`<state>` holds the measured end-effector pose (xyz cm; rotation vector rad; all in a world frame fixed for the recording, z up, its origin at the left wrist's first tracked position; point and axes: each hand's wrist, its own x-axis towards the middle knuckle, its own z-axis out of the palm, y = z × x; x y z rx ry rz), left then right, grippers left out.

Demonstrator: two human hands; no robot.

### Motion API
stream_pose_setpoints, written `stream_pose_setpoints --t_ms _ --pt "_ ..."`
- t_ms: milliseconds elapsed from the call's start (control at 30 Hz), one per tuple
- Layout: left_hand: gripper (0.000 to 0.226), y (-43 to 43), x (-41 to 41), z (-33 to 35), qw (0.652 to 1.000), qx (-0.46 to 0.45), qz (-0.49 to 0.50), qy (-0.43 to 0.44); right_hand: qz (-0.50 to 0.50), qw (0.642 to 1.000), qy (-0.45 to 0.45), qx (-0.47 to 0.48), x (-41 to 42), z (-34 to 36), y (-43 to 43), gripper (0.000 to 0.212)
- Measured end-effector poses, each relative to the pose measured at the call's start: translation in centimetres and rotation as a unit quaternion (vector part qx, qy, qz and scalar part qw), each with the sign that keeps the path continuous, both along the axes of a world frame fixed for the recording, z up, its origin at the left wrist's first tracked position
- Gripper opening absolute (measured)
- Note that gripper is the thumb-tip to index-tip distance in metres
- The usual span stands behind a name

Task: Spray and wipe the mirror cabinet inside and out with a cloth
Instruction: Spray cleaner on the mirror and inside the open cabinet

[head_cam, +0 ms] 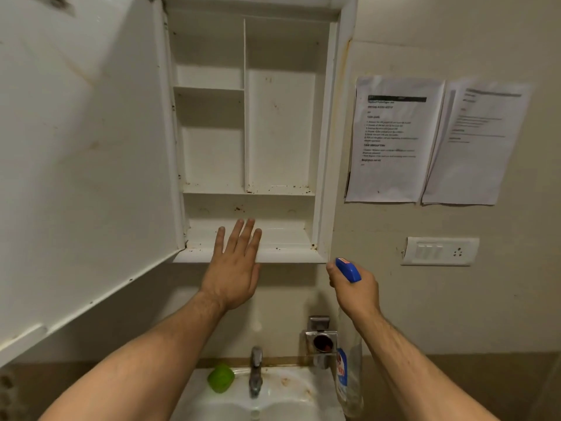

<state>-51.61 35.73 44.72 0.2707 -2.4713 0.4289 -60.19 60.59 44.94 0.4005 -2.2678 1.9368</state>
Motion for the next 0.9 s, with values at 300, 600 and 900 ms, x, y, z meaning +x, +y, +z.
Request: stream_pose_setpoints --t_ms 300,600,900 --pt "0.079 -2.6 3.4 -1.0 0.998 0.015 0.053 -0.006 0.095 0.995 0.024 0.037 3.0 -1.3 -5.1 0.016" --pt "0.074 -4.8 6.3 -0.2 0.996 0.071 0.037 0.024 0.196 0.977 0.050 0.069 6.6 -0.9 -11.0 0.025" --pt "0.075 -5.6 7.3 -0.7 0.991 0.122 0.039 0.037 0.164 0.980 0.108 0.043 6.3 4.2 -15.0 0.016"
